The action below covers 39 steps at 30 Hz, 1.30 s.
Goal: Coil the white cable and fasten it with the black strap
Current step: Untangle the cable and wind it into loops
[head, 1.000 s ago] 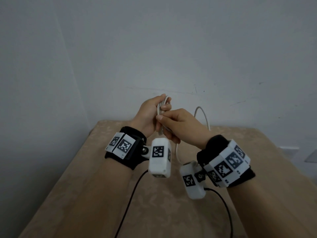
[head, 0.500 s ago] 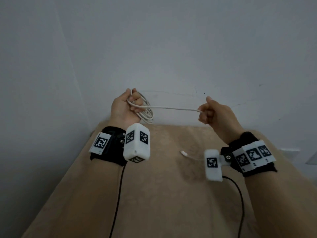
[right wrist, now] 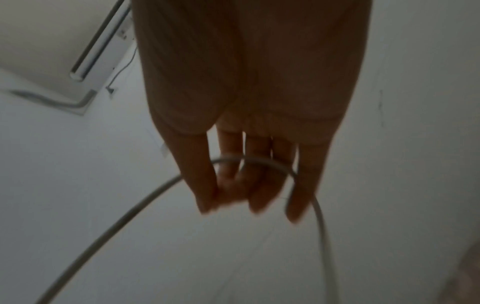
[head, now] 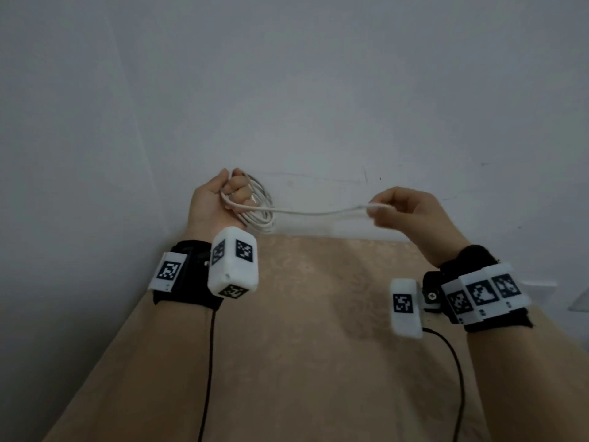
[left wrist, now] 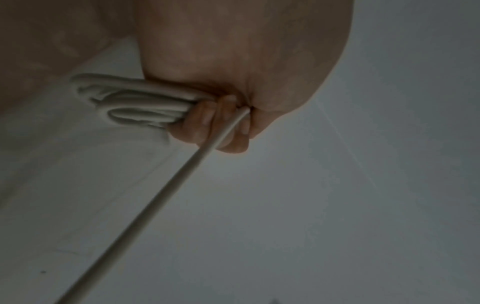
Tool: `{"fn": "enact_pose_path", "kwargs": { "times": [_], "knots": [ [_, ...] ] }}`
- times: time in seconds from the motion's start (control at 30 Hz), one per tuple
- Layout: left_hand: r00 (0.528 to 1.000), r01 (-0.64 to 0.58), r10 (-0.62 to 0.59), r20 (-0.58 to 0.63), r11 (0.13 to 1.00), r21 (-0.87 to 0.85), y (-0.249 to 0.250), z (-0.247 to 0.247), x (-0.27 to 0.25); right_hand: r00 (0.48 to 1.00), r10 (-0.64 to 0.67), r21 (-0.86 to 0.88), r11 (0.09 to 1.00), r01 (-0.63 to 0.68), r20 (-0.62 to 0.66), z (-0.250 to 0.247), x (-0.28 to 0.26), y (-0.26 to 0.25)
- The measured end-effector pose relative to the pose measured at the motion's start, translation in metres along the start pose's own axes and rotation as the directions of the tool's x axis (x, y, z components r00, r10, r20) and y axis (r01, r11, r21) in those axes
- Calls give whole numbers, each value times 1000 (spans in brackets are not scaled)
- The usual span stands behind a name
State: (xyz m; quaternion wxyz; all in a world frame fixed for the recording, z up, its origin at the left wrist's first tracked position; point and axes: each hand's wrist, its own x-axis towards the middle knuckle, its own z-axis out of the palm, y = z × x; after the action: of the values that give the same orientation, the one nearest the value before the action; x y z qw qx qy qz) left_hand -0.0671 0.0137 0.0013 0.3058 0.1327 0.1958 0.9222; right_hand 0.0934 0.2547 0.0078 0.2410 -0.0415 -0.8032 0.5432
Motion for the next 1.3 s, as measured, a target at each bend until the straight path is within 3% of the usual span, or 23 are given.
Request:
{"fn": "enact_pose_path", "kwargs": {
  "times": [0.1, 0.17, 0.27, 0.33, 0.4, 0.5, 0.6, 0.8, 1.0, 1.13, 1.3],
  "knots": [
    [997, 61, -55, -52, 990, 125, -14, 5, 3, 959, 176, -312, 945, -100, 223, 1, -1, 6],
    [995, 89, -80, -64, 984, 153, -22, 10, 3, 947, 228, -402, 907, -122, 227, 1, -1, 4],
    [994, 92, -78, -71, 970, 227, -33, 19, 2, 986, 116, -339, 938, -69, 119, 5, -2, -12],
    [996, 70, -51, -70, 951, 301, -43, 24, 3, 997, 16, -190, 982, 0, 79, 16, -2, -23],
    [998, 37, -18, -57, 932, 361, -52, 29, 4, 985, 16, -89, 996, -1, 170, 37, -6, -32],
    [998, -17, 36, -43, 924, 382, -60, 32, 5, 925, 91, -120, 992, -50, 368, 68, -11, -31],
    [999, -16, 28, -33, 948, 317, -55, 29, 6, 919, 134, -71, 991, -116, 371, 76, -15, -29],
    [1000, 6, -4, -12, 976, 218, -48, 27, 5, 953, 91, -58, 995, -78, 289, 57, -10, -19],
    [999, -11, 8, 44, 998, 65, -51, 25, 4, 908, 128, -50, 992, -117, 398, 56, -11, -17],
    [987, 40, -21, 158, 993, -115, -47, 22, 2, 867, 187, -79, 982, -170, 462, 56, -11, -9],
    [976, 67, -48, 210, 994, -83, -44, 20, 0, 915, 215, -154, 973, -171, 342, 47, -8, -2]
  ]
}}
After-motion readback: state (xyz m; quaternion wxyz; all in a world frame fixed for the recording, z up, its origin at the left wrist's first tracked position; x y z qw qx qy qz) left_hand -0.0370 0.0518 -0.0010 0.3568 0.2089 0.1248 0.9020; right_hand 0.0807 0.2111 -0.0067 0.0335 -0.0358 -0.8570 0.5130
